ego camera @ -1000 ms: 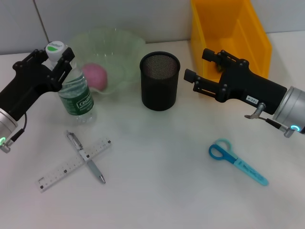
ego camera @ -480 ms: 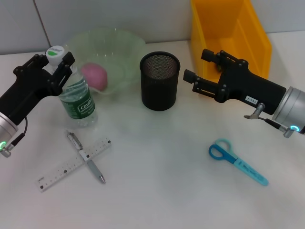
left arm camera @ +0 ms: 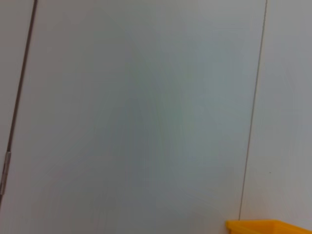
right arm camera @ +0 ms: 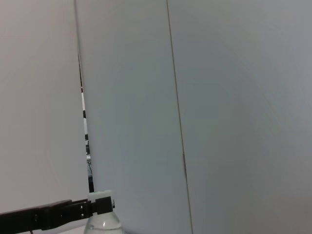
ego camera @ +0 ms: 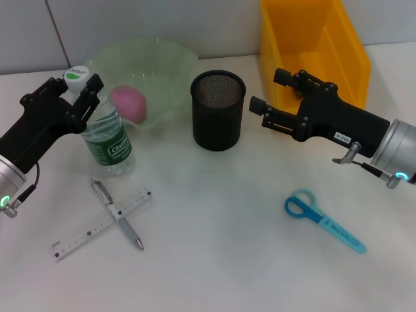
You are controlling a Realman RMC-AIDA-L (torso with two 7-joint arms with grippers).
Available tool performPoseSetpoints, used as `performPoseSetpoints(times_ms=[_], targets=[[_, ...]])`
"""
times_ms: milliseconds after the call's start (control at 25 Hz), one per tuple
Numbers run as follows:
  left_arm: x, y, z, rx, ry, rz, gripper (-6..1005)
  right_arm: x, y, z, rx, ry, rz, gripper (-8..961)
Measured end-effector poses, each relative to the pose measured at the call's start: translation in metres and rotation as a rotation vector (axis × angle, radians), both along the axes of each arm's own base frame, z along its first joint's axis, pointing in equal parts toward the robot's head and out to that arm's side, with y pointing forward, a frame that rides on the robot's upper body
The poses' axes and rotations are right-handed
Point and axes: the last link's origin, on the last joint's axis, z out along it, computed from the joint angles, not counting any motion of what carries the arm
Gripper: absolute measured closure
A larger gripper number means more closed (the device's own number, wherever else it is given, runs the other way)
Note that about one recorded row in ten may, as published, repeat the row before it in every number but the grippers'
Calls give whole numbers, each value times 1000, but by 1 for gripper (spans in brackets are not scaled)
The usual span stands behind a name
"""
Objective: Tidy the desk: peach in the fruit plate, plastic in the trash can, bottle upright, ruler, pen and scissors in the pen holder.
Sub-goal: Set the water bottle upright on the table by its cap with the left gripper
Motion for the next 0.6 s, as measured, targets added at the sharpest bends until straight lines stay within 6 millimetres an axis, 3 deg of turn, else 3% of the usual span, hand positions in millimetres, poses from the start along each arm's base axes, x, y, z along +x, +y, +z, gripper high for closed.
performPoseSetpoints(times_ms=[600], targets=[[0,-1,-1,-4,0,-2,403,0,-1,-3,-10,6,-3,184]])
